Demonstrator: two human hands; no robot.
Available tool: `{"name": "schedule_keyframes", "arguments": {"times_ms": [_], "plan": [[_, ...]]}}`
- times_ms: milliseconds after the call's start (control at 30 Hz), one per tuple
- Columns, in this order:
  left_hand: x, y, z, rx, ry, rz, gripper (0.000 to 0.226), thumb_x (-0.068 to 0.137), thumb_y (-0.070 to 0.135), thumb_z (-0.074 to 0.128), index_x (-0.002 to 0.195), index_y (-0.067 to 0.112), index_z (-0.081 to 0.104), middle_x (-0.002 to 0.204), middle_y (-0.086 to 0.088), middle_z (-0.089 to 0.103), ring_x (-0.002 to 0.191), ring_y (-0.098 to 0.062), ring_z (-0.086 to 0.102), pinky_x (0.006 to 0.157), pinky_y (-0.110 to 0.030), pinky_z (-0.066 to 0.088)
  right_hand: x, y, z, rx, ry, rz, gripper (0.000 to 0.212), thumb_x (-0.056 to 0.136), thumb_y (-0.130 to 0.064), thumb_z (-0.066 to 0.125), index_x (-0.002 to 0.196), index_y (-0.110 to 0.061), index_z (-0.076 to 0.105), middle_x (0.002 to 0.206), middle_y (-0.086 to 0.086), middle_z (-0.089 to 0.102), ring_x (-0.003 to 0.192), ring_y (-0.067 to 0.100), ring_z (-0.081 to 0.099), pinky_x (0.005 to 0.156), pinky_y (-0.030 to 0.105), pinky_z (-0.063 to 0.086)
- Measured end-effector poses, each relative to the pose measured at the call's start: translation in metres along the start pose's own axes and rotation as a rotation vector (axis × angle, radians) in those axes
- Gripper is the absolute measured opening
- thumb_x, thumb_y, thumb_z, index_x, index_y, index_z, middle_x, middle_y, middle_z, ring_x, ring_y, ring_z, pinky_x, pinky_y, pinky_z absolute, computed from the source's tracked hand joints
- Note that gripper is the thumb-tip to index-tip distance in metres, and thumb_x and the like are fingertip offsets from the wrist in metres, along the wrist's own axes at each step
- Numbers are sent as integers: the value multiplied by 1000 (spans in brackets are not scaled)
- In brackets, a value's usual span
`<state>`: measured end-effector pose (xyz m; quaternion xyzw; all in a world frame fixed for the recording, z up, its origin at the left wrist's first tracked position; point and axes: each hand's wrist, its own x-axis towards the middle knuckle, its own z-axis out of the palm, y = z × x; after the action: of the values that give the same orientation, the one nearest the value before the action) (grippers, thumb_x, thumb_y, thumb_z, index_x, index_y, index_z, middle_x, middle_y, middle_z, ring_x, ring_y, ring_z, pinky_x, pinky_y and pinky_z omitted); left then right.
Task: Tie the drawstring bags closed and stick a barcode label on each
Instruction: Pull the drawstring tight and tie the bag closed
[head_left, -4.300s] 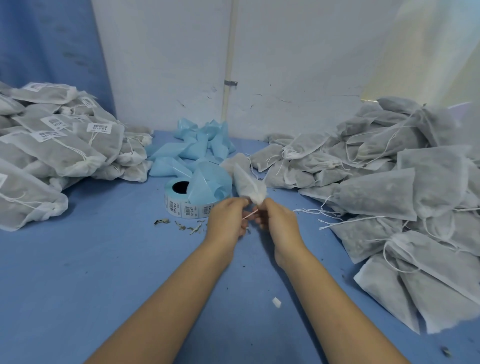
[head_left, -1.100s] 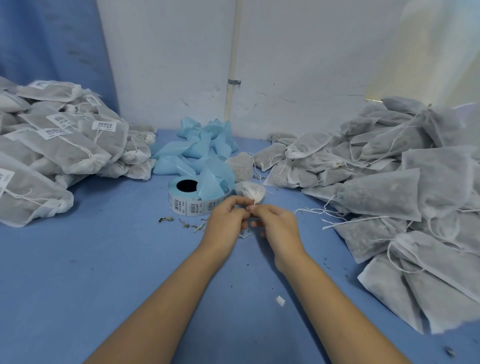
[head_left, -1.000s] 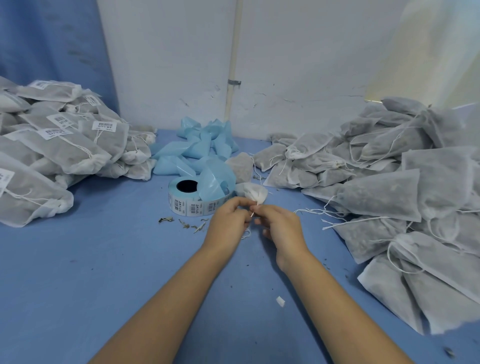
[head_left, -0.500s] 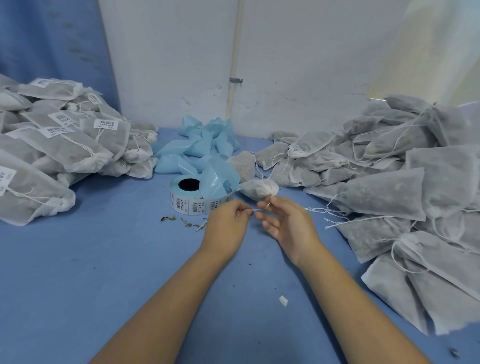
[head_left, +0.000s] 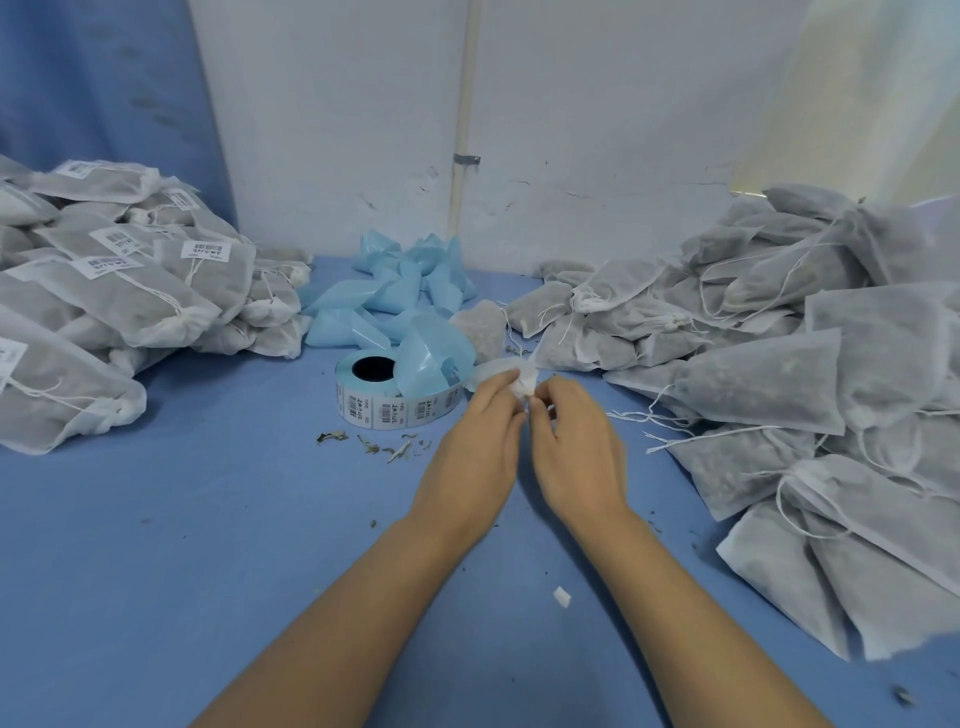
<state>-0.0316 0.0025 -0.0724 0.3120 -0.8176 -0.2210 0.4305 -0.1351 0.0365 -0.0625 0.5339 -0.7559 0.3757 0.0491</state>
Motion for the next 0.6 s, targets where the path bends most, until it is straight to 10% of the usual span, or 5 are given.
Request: {"name": "schedule_keyframes", "arguments": {"times_ms": [100,233,467,600], "plan": [[3,1,-2,-187,6,-27,26,99,6,41,121,-2,54,137,5,43,116,10,38,95,1,26,-4,0,-2,-53,-6,-57,24,94,-17,42,112,-21,58,114,-5,61,109,17,47,73,34,39],[7,-1,-5,-423,51,-183,17,100,7,40,111,7,54,120,20,50,109,-8,56,94,-19,46,-7,-1,0,-58,-99,-117,59,90,-8,43,144,-31,37,152,-19,32,124,8,37,76,28,38],[8,-3,-4,-697,88,-241,18,101,8,39,95,14,55,125,18,49,99,4,61,76,-18,53,-9,0,5,-18,-144,-129,61,91,-9,44,147,-30,33,154,-18,29,127,15,43,89,35,44],[7,-1,-5,-643,117,-257,18,101,11,39,90,18,52,136,3,50,116,-6,55,99,-27,45,-10,1,8,59,-135,-139,57,92,-9,46,145,-30,38,151,-15,36,125,13,49,92,30,43]]}}
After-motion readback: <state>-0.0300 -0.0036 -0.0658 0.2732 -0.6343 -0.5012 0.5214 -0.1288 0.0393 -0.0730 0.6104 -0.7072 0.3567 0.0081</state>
